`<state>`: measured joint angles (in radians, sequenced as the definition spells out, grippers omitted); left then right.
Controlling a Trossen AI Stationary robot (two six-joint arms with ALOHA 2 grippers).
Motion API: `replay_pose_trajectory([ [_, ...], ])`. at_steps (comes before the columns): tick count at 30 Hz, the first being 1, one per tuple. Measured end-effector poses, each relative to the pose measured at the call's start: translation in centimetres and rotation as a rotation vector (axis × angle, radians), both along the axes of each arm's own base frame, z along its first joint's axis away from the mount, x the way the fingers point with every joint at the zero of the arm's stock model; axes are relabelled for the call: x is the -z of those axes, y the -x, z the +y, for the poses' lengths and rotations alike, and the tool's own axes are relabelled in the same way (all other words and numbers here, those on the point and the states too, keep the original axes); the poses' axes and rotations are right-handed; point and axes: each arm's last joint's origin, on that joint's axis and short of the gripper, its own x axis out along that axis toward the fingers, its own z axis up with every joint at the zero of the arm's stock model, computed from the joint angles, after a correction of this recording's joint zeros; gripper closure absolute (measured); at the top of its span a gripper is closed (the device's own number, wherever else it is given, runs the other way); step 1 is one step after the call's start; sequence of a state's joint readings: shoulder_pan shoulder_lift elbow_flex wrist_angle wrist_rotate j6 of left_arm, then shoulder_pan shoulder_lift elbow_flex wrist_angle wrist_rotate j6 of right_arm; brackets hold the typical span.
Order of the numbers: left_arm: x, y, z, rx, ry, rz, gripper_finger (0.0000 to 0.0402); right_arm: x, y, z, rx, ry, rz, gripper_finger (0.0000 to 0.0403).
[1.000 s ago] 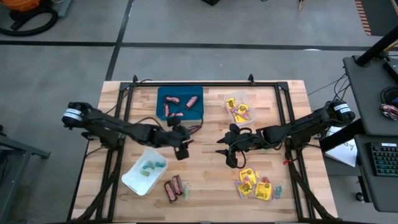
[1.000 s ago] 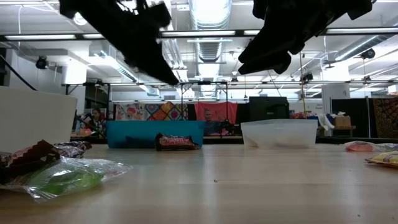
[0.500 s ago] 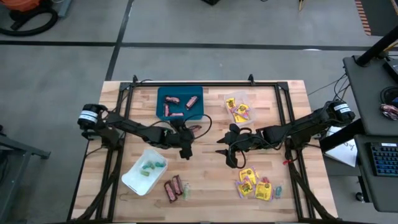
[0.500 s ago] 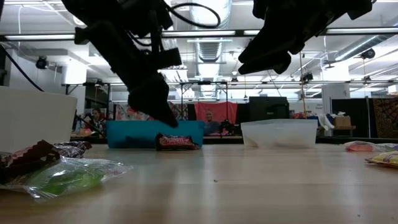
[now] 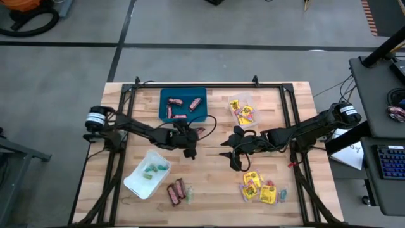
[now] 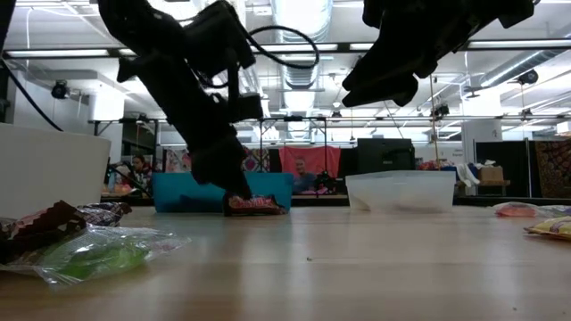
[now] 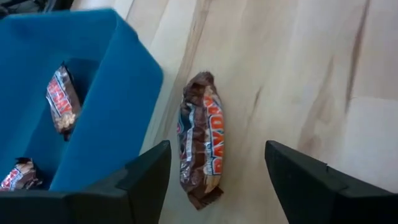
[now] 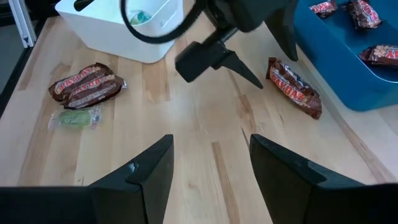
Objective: Sort candy
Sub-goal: Put the brown chocolate into the blue bin
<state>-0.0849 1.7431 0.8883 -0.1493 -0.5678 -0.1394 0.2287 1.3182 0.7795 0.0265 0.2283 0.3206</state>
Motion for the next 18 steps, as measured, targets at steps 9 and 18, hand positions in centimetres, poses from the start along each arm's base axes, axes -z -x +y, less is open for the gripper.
replay_pose_trajectory([
  [9,1.4,-0.2,0.2,-0.013,0.001,0.039,0.017,0.0,0.0,0.0,0.003,-0.005,0.002,0.0202],
  [18,1.4,-0.2,1.0,-0.036,0.001,0.039,0.017,0.0,0.0,0.0,0.007,-0.01,0.002,0.0202],
])
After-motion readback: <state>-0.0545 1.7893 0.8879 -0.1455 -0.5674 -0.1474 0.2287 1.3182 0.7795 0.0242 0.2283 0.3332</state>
